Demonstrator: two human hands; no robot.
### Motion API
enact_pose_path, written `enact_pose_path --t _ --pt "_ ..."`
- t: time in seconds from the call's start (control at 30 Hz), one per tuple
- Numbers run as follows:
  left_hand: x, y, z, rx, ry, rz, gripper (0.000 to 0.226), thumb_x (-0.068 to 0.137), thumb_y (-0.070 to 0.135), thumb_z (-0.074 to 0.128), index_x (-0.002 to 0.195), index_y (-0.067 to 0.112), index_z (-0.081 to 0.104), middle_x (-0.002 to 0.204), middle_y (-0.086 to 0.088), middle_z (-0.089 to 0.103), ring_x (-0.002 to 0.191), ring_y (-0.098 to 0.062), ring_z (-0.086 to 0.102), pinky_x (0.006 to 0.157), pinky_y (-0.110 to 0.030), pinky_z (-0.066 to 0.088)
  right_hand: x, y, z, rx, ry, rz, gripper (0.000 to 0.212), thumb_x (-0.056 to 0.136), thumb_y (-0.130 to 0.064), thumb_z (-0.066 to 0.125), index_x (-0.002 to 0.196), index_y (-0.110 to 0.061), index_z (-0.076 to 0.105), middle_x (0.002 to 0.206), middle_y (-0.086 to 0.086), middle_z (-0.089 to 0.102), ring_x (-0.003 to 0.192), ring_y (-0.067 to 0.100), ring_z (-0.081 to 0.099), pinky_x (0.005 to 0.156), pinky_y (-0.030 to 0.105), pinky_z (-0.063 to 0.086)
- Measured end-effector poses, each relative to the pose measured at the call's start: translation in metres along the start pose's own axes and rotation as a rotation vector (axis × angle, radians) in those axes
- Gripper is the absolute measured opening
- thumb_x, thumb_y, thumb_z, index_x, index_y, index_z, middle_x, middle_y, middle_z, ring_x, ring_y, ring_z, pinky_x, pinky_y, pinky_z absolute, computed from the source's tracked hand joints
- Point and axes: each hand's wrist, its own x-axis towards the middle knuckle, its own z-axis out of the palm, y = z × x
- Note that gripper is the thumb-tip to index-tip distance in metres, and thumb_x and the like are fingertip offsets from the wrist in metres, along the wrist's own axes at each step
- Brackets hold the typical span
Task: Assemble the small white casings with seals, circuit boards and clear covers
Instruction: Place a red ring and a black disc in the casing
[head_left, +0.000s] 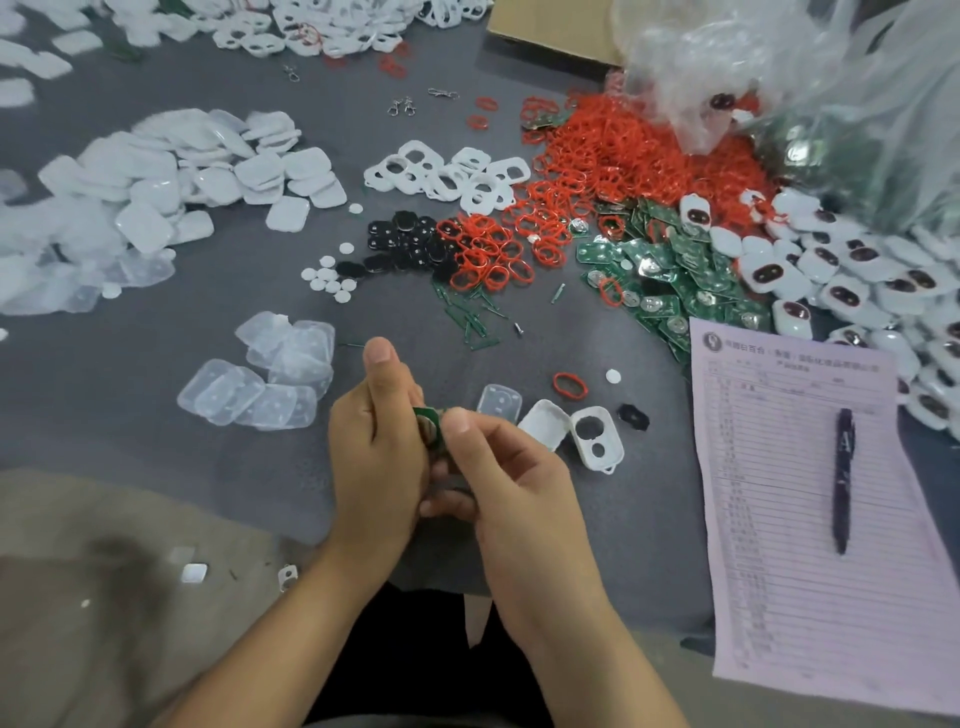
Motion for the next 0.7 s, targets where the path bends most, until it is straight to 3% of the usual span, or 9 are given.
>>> enact_pose_path --t 0.13,0.3,0.43,0.5,0.6,0.63,0.7 --pt "0.0 0.0 -0.001 -0.001 -0.035 0.027 0.062 0.103 0.067 0.033 0.059 0.024 0.041 0.05 0.006 0.038 0.047 -0.016 0.035 0.052 -0.032 0.03 -0.001 -0.006 -0.01 -0.023 -0.056 0.01 0.012 0.095 -0.012 0.069 0.089 -0.011 0.08 0.082 0.013 0.07 0.075 0.018 0.064 0.061 0.026 0.058" --pt "-0.002 0.001 -0.002 0.058 -0.107 0.065 0.067 0.1 0.076 0.033 0.062 0.021 0.039 0.052 0.005 0.036 0.05 -0.016 0.034 0.049 -0.042 0.03 -0.001 -0.015 -0.02 -0.07 -0.091 0.04 0.021 0.096 -0.005 0.069 0.085 -0.02 0.08 0.08 0.008 0.071 0.072 0.013 0.065 0.055 0.025 0.056" --pt "-0.001 0.001 -0.001 0.08 -0.137 0.069 0.067 0.1 0.074 0.035 0.063 0.018 0.036 0.053 0.006 0.035 0.052 -0.017 0.034 0.05 -0.046 0.03 0.002 -0.017 -0.024 -0.271 -0.012 -0.112 0.018 0.094 -0.003 0.073 0.084 -0.018 0.079 0.078 0.0 0.074 0.069 0.009 0.067 0.052 0.026 0.057" --pt "0.001 0.003 0.0 0.119 -0.117 0.074 0.065 0.101 0.069 0.033 0.063 0.018 0.038 0.053 0.006 0.037 0.052 -0.014 0.035 0.051 -0.041 0.031 0.003 -0.015 -0.024 -0.398 0.031 -0.225 0.016 0.092 -0.004 0.075 0.086 -0.018 0.079 0.077 -0.005 0.073 0.069 0.011 0.068 0.052 0.028 0.058" --pt "0.005 0.004 -0.002 0.176 -0.099 0.112 0.063 0.103 0.064 0.032 0.064 0.016 0.04 0.052 0.008 0.039 0.051 -0.01 0.036 0.05 -0.032 0.032 0.009 -0.013 -0.026 -0.662 0.069 -0.435 0.018 0.09 -0.008 0.077 0.085 -0.025 0.077 0.081 -0.017 0.071 0.078 0.01 0.07 0.067 0.027 0.058" --pt "0.006 0.005 -0.003 0.174 -0.104 0.109 0.063 0.103 0.063 0.031 0.062 0.017 0.038 0.052 0.008 0.037 0.051 -0.01 0.035 0.051 -0.032 0.032 0.011 -0.014 -0.027 -0.697 0.057 -0.461 0.018 0.089 -0.01 0.078 0.085 -0.028 0.077 0.081 -0.018 0.072 0.08 0.008 0.07 0.069 0.022 0.056" --pt "0.01 0.008 -0.004 0.127 -0.118 0.071 0.063 0.103 0.065 0.032 0.058 0.02 0.033 0.051 0.008 0.032 0.05 -0.014 0.03 0.051 -0.036 0.028 0.013 -0.019 -0.027 -0.601 -0.028 -0.344 0.017 0.09 -0.011 0.078 0.085 -0.027 0.08 0.079 -0.013 0.074 0.072 0.008 0.071 0.062 0.024 0.059"
